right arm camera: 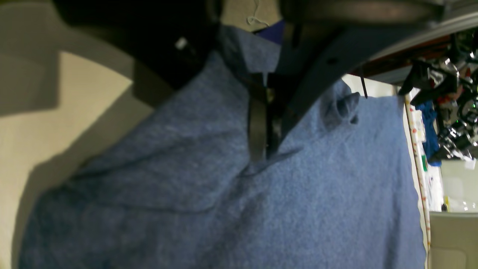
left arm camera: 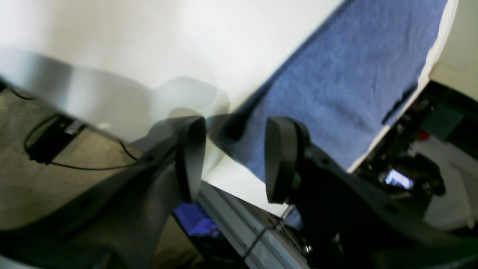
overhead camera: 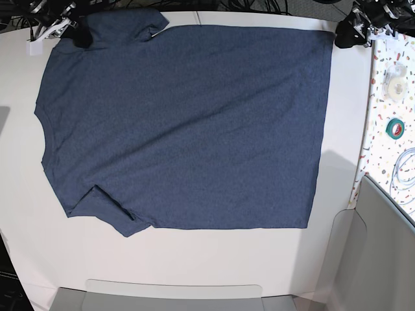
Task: Layout the t-shirt on the table in an organized manner, then fold the t-shirt properly
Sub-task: 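Grasp the shirt edge at the shoulder and hem corners with both grippers, then lift the grasped shirt edge and fold it over onto the shirt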
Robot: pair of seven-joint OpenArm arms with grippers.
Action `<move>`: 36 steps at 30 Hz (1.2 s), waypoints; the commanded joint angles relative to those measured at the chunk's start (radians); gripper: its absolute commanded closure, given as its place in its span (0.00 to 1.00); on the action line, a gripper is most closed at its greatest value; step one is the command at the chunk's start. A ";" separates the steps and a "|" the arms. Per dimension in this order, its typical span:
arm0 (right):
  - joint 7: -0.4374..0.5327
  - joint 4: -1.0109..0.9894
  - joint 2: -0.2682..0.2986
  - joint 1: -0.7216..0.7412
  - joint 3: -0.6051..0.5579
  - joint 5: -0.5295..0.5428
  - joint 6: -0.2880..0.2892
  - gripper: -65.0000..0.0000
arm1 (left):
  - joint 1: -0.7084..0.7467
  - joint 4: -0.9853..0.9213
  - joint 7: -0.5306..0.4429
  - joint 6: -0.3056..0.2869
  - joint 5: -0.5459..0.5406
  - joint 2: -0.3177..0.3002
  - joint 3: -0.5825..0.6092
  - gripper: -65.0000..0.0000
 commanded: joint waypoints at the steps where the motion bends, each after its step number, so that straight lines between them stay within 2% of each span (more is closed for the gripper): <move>1: -0.044 -0.003 0.006 -0.016 -0.009 -0.113 -0.011 1.00 | 0.019 -0.005 0.027 0.027 0.049 0.002 0.014 0.57; 10: -0.044 -0.003 0.008 -0.016 -0.022 -0.113 -0.011 1.00 | 0.017 -0.005 0.027 0.027 0.049 0.011 0.015 0.57; 17: -0.044 -0.003 0.011 -0.016 -0.022 -0.113 -0.011 1.00 | 0.013 -0.002 0.016 0.027 0.048 0.025 0.113 0.57; 22: -0.044 -0.003 0.011 -0.026 -0.022 -0.113 -0.011 1.00 | 0.011 0.000 0.016 0.019 0.048 0.025 0.123 0.58; 25: -0.044 -0.003 0.011 -0.028 -0.022 -0.113 -0.011 1.00 | 0.010 0.000 0.015 0.018 0.055 0.023 0.120 0.70; 28: -0.044 -0.003 0.011 -0.028 -0.022 -0.113 -0.011 1.00 | -0.010 0.000 0.015 0.016 0.055 0.023 0.126 0.97; 29: -0.044 -0.001 0.011 -0.029 -0.022 -0.113 -0.011 1.00 | -0.015 0.000 0.022 0.016 0.055 0.023 0.127 1.00; 32: -0.044 0.009 0.011 -0.029 -0.022 -0.113 -0.011 1.00 | -0.017 0.014 0.018 0.016 0.049 0.020 0.118 1.00; 36: -0.044 0.097 0.011 -0.051 -0.019 -0.113 -0.011 1.00 | -0.013 0.122 0.013 0.014 0.052 0.019 0.116 1.00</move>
